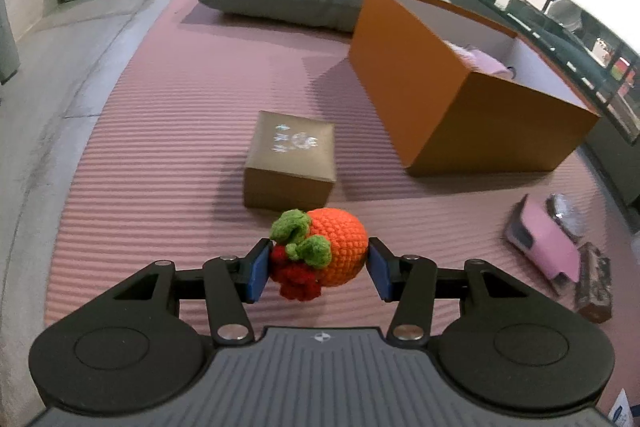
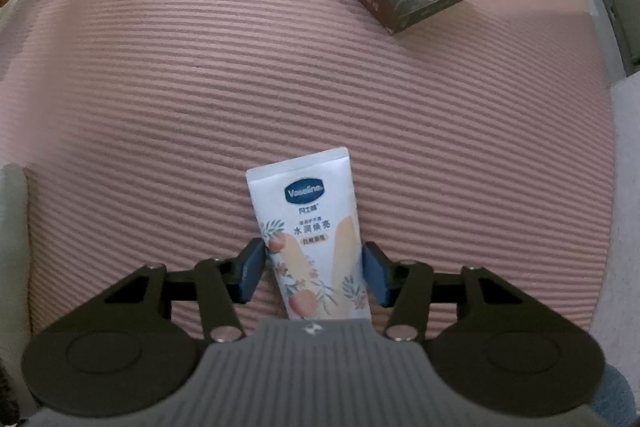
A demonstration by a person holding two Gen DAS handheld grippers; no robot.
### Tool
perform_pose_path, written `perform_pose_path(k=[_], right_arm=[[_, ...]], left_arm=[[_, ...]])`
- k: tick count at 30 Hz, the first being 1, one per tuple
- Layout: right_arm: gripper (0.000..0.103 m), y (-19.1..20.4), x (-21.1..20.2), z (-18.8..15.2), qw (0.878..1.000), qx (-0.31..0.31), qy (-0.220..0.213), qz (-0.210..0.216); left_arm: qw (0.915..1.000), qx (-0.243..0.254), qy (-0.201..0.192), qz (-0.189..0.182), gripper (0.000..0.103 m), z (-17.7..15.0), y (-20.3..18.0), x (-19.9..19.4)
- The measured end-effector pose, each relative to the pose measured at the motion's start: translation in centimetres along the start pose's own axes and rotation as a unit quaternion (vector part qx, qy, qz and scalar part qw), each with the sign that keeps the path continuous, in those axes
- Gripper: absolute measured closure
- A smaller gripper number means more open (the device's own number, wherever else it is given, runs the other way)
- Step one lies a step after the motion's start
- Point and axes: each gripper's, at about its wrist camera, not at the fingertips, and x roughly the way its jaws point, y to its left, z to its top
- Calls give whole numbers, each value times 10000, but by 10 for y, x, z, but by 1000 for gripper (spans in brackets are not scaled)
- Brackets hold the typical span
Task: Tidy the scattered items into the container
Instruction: 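Grasp the crocheted orange fruit with the left tool while the right tool grasps the Vaseline tube, then carry the crocheted fruit and Vaseline tube toward the box with both tools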
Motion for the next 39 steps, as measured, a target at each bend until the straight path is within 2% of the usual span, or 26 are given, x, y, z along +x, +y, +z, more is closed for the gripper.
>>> perform_pose_path(k=[4, 17, 21, 24, 26, 28, 31, 33, 39], right_arm=[[49, -1, -6, -2, 9999, 122, -85, 14], [53, 1, -27, 23, 9971, 553, -524, -50], [53, 3, -17, 37, 9968, 465, -649, 70], [52, 5, -3, 46, 9963, 603, -619, -19], [50, 8, 2, 48, 9967, 620, -519, -71], [43, 12, 3, 46, 9975, 530, -458, -116], [45, 20, 3, 38, 9979, 526, -327, -170], [54, 19, 1, 37, 9976, 612, -319, -94], [54, 10, -17, 42, 9934, 1050, -471, -18]], left_arm=[[9999, 36, -42, -107, 44, -1, -10, -7], [9991, 139, -208, -348, 44, -3, -35, -22], [9992, 94, -191, -351, 44, -7, -35, -24], [9991, 105, -196, -358, 44, -8, -36, -27], [9991, 106, -203, -357, 44, -10, -35, -30], [9992, 77, -211, -342, 44, -10, -33, -31], [9993, 5, -200, -320, 44, -12, -29, -31], [9993, -16, -181, -318, 44, -13, -29, -30], [9989, 42, -238, -393, 44, -9, -35, -34]])
